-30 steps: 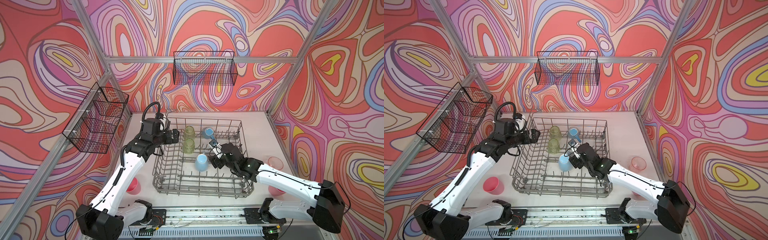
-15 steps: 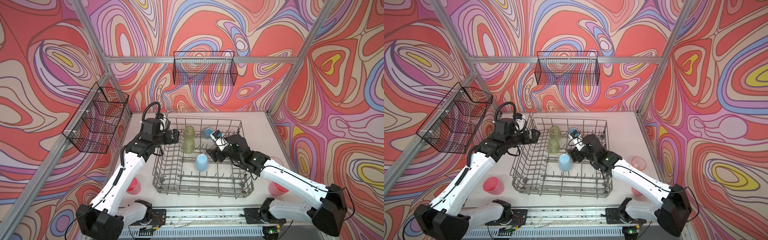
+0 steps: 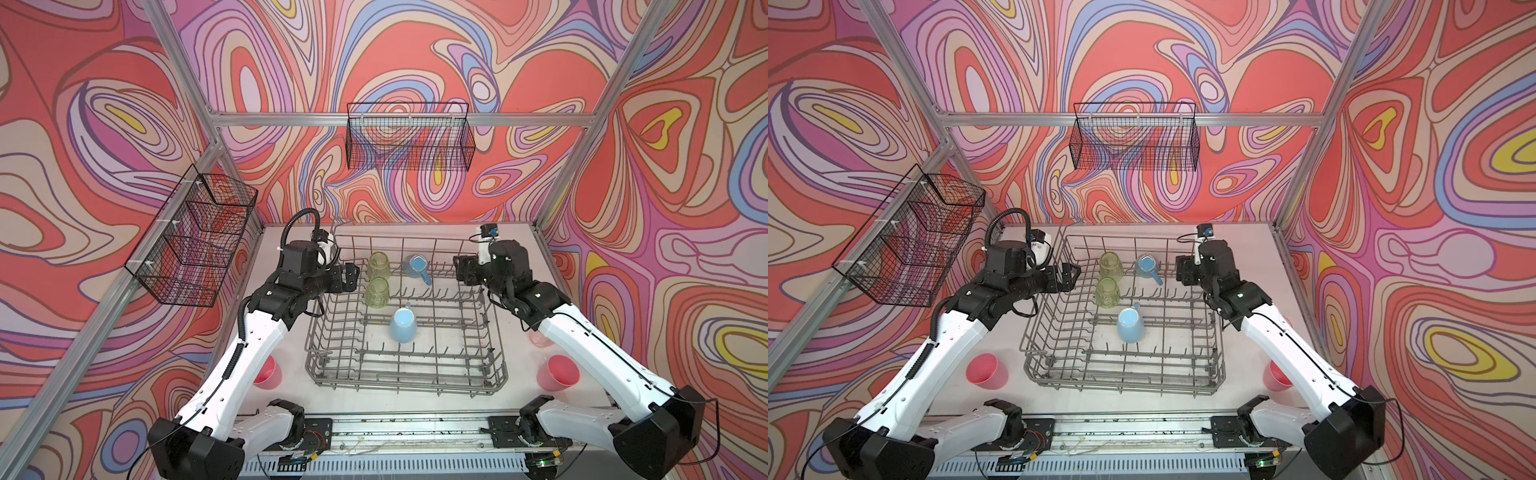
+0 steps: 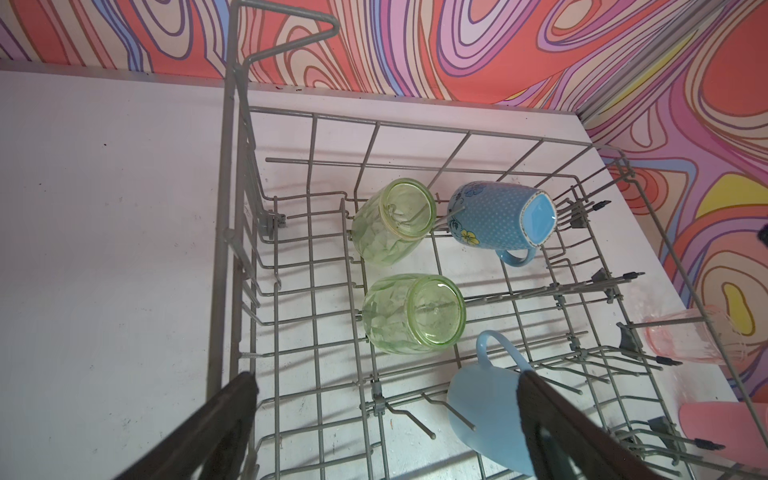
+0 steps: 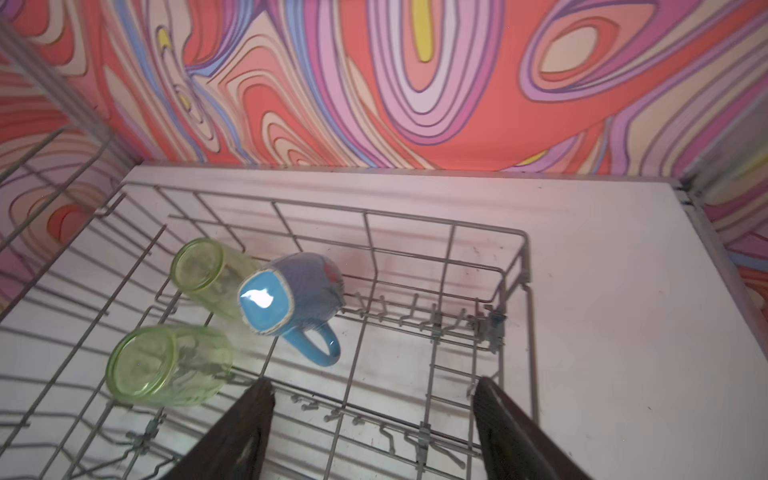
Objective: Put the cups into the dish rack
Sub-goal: 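Move the right gripper over the pink cups beside the rack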
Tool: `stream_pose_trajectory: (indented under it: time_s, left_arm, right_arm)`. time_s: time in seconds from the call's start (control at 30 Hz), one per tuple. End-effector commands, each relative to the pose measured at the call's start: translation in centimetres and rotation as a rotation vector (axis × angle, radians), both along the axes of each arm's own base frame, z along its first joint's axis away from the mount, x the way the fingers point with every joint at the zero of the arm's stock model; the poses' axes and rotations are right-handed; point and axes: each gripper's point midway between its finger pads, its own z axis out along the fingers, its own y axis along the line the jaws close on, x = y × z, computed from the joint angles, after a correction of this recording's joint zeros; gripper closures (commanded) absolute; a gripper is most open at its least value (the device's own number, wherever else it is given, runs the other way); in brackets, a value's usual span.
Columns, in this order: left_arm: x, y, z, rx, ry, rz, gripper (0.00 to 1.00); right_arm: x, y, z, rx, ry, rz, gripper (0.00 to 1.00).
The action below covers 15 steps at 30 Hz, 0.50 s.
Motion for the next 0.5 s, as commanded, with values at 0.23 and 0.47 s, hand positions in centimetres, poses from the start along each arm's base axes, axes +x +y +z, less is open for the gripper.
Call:
stream_pose_trajectory:
  time_s: [0.23,0.47]
  left_arm:
    - [-1.2,-2.1,2.2,-0.070,-0.113,-0.148,0.00]
    - [-1.7,-2.7,2.7,-0.096,-0.136,-0.191,0.00]
  right_arm:
    - [-2.1,-11.0,-3.4,0.188,0.322,-0.472,0.29]
    - [-5.4,-16.0,-5.8,0.229,0.475,-0.668,0.35]
